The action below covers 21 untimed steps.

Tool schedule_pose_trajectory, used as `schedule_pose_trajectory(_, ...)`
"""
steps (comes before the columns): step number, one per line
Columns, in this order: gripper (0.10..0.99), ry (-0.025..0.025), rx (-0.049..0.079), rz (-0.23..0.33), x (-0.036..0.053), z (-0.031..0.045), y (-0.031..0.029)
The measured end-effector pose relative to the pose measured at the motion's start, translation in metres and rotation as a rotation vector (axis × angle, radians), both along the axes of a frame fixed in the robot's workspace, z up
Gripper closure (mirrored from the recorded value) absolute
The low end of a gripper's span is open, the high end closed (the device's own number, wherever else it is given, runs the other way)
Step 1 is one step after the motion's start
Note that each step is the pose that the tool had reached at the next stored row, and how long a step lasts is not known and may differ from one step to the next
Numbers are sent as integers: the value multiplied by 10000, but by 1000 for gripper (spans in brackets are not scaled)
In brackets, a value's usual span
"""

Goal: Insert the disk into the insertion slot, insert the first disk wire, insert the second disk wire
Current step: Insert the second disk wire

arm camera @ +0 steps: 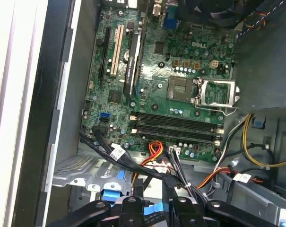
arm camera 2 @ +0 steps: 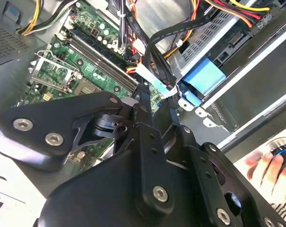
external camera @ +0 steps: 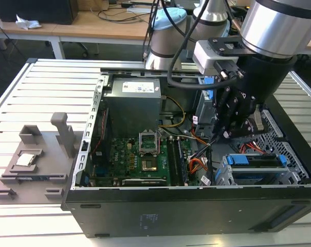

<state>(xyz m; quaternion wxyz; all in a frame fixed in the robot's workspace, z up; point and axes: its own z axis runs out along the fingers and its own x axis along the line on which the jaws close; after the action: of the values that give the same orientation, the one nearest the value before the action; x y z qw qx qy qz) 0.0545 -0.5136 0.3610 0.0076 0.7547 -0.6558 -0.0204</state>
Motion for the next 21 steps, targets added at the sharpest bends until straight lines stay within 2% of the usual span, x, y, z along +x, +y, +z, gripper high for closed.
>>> schedule_pose_trajectory(4, 784, 0, 3, 0, 46, -3, 0)
schedule_pose_trajectory(7, 784, 2, 3, -1, 152, -10, 4)
schedule_pose_trajectory(8, 784, 8, 1, -3, 166, -39, 3)
schedule_pose_trajectory(14, 784, 9, -1, -1, 170, -55, 4)
schedule_pose_trajectory(15, 800, 8, 0, -1, 170, -55, 4)
schedule_pose_trajectory(16, 863, 8, -1, -1, 170, -55, 4)
schedule_pose_trajectory(17, 969, 8, 0, -1, 171, -55, 4)
schedule_pose_trajectory(21, 984, 8, -1, -1, 172, -55, 4)
